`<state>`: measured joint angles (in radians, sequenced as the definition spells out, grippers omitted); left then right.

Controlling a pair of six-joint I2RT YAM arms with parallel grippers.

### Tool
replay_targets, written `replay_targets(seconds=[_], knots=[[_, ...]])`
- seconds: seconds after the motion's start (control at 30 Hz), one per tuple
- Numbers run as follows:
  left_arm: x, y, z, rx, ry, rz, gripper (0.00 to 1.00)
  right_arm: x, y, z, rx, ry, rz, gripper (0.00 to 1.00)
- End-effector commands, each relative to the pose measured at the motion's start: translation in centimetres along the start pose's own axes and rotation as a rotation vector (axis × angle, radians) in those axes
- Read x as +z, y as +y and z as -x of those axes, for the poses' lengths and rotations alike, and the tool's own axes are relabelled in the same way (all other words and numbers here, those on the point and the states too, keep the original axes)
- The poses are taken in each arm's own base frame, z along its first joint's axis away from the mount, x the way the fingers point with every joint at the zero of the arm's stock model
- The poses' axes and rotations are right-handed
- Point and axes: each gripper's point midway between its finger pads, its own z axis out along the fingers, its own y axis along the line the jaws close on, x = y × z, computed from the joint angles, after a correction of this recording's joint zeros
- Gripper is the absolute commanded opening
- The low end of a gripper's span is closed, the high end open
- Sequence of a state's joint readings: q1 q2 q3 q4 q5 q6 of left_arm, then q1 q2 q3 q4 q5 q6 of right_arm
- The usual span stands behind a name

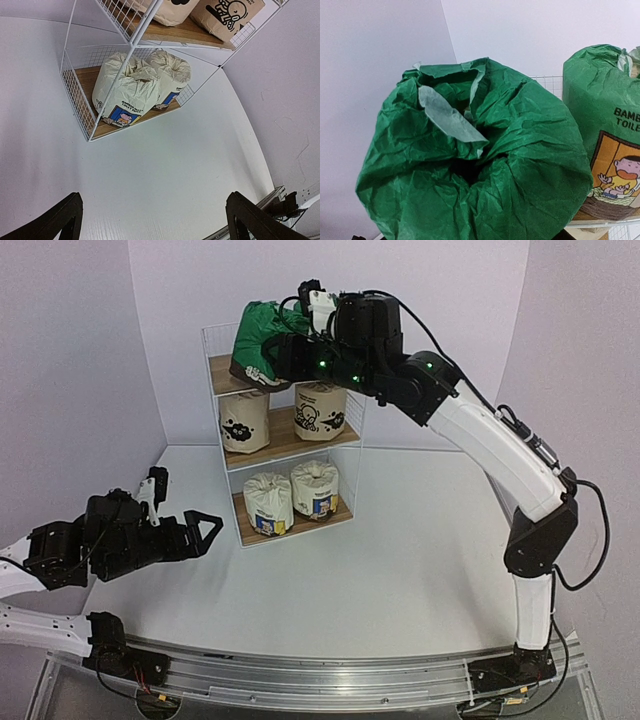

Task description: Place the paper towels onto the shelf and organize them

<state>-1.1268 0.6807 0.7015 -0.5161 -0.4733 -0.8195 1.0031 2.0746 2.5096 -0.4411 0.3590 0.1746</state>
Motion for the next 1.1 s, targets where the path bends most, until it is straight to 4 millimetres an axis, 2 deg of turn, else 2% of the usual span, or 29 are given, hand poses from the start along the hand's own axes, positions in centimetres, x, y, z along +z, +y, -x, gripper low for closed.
replay_targets(seconds=[0.0, 0.17, 0.3, 0.43, 0.9, 1.07], knots=[[0.4, -0.6, -0.1, -0.016, -0.008, -0.024, 1.00, 0.4, -0.3, 2.8, 0.046, -0.118, -0.028, 0.33], [0.7, -0.6, -0.4, -0.015, 0.000, -0.024, 1.00, 1.6, -0.3, 2.2, 0.028, -0.137, -0.049, 0.36], [0.8, -0.5, -0.7, -0.015, 0.004, -0.027, 1.00, 2.6, 0.7, 2.3, -0.005, -0.194, -0.038, 0.37], [0.8, -0.3, -0.8, -0.020, 0.008, -0.025, 1.00, 3.9, 1.8, 1.4, -0.096, -0.234, -0.049, 0.41], [-0.6, 0.7, -0.6, -0.066, -0.021, -0.044, 1.00, 6.1, 0.6, -1.0, -0.209, -0.273, -0.200, 0.47], [-0.7, 0.8, -0.8, -0.065, -0.005, -0.045, 1.00, 7.3, 0.6, -2.3, -0.208, -0.276, -0.202, 0.54]])
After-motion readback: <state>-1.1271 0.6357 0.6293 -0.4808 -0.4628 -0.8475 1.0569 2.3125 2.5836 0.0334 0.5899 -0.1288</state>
